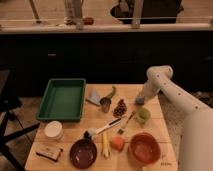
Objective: Wipe table surface with sponge
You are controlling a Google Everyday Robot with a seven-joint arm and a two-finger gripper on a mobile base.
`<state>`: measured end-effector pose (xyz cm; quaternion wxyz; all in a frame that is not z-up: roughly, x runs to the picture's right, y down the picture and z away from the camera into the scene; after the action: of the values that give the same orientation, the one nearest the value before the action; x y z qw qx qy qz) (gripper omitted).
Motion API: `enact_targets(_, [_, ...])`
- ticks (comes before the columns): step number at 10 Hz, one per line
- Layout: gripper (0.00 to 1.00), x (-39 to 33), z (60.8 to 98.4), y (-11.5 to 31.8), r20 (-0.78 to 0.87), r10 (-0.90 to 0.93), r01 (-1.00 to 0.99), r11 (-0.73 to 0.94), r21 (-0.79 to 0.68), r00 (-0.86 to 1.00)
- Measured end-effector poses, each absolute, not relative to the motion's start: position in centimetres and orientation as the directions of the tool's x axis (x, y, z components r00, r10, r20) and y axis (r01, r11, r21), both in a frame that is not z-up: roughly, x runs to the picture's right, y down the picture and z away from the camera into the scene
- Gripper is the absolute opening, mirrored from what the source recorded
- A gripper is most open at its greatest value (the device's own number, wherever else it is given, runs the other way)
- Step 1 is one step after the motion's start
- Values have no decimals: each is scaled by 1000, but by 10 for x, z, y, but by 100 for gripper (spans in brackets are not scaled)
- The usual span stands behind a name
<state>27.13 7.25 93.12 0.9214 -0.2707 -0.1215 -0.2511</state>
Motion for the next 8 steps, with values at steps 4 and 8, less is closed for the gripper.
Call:
enact_targets(4, [0, 264, 923, 62, 397, -422, 573, 686, -448, 815])
enact_targets(8, [0, 252, 926, 61, 467, -429, 624, 650, -434, 773])
